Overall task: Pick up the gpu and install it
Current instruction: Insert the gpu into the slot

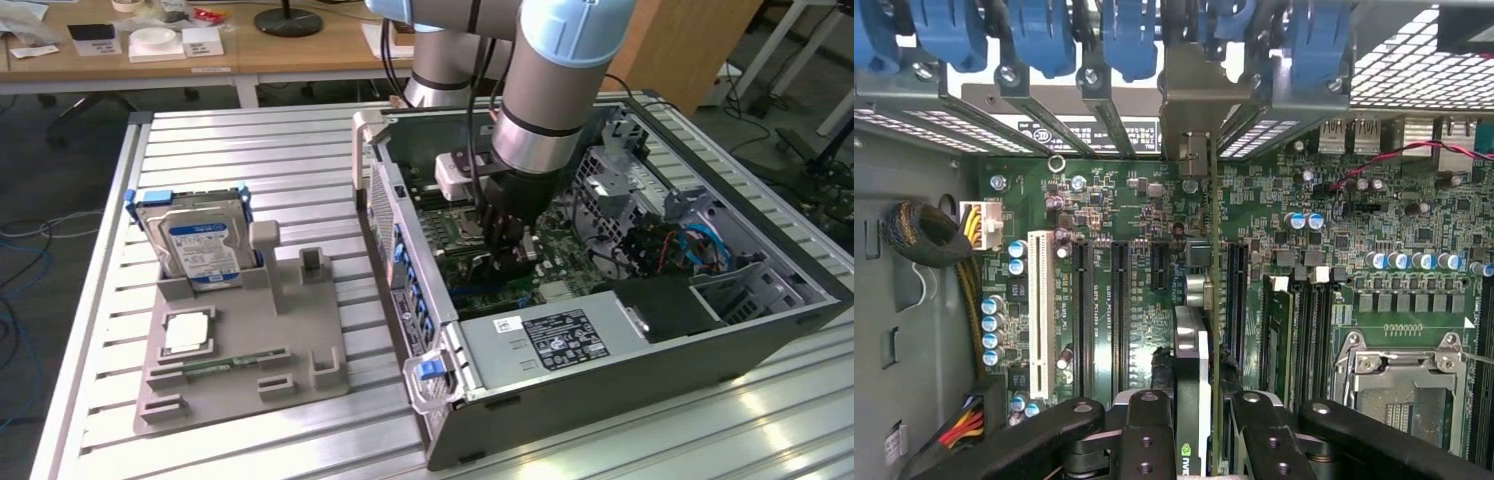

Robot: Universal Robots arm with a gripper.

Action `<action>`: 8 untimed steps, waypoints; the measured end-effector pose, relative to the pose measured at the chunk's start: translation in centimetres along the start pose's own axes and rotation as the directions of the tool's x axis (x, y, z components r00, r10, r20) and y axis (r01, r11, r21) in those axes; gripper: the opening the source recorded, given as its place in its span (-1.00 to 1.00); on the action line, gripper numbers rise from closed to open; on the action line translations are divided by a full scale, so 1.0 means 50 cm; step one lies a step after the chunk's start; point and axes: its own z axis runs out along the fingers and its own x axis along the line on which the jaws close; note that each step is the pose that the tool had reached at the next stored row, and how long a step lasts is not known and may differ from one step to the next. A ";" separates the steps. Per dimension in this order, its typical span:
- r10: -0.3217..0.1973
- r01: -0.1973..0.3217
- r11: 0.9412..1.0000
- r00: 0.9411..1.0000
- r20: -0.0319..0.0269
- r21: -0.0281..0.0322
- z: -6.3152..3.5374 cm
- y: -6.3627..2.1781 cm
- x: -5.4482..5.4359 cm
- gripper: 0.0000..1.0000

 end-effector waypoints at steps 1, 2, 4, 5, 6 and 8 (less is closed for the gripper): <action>0.000 0.000 1.000 1.000 0.000 0.000 0.000 -0.001 0.000 -0.47; 0.000 0.000 1.000 1.000 0.000 0.000 0.000 -0.002 0.000 -0.47; 0.000 0.000 1.000 1.000 0.000 0.000 0.000 -0.002 0.000 -0.47; 0.000 0.000 1.000 1.000 0.000 0.000 0.000 -0.002 0.000 -0.47; 0.000 0.000 1.000 1.000 0.000 0.000 0.000 -0.003 0.000 -0.47; 0.000 0.000 1.000 1.000 0.000 0.000 0.000 -0.003 0.000 -0.47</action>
